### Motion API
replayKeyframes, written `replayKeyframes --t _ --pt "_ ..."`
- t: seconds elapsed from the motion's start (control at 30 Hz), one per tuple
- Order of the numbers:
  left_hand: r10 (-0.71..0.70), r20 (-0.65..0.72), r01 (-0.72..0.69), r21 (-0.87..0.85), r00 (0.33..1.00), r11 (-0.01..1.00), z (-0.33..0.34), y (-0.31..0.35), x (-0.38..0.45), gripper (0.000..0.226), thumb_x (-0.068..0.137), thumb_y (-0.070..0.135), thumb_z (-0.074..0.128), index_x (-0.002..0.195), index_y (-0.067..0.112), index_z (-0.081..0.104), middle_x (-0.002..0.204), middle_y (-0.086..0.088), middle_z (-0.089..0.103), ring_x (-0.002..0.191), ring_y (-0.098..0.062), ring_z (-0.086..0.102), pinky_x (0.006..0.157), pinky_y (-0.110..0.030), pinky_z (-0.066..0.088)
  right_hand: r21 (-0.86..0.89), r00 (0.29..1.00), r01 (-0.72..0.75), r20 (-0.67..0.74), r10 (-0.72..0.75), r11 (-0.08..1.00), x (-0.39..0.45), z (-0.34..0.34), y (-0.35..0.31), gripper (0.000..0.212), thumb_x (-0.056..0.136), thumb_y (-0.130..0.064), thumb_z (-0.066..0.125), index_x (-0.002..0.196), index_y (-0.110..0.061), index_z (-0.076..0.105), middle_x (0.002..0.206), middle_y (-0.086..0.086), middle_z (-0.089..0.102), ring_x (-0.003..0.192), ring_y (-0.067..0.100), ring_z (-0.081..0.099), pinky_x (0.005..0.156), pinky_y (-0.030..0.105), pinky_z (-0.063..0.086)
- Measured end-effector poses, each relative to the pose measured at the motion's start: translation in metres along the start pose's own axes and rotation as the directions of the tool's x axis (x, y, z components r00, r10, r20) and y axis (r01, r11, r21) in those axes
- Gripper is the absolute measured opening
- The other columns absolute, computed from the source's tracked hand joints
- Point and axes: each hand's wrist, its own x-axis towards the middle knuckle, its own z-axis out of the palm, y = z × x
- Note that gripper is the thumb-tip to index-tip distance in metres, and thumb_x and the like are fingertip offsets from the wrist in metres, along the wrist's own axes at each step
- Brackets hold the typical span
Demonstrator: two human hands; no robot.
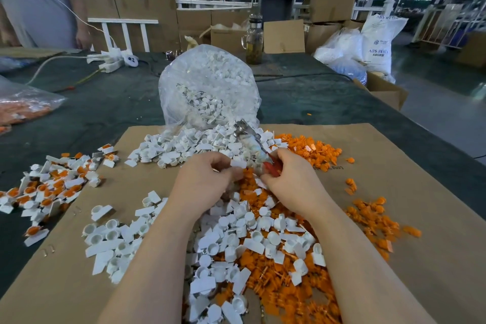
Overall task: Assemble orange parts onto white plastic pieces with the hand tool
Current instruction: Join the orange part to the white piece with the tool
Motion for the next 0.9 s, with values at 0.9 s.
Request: replayKeyframes --t 0.9 --pt "-0.346 -0.221 0.101 -0.695 0.912 0.712 -0.01 0.004 0.005 0.015 0.09 0.01 0.068 0.079 0.019 0.064 0.053 0.011 0.065 0.062 -0.011 0.062 0.079 -0.032 0.056 -0.05 0.99 0.137 0.019 -0.136 0.989 -0.001 0.01 -0.016 0.025 0.09 -0.013 0.063 0.108 -0.027 0.053 0.096 -0.01 0.061 0.085 0.01 0.057 0.063 0.019 0.044"
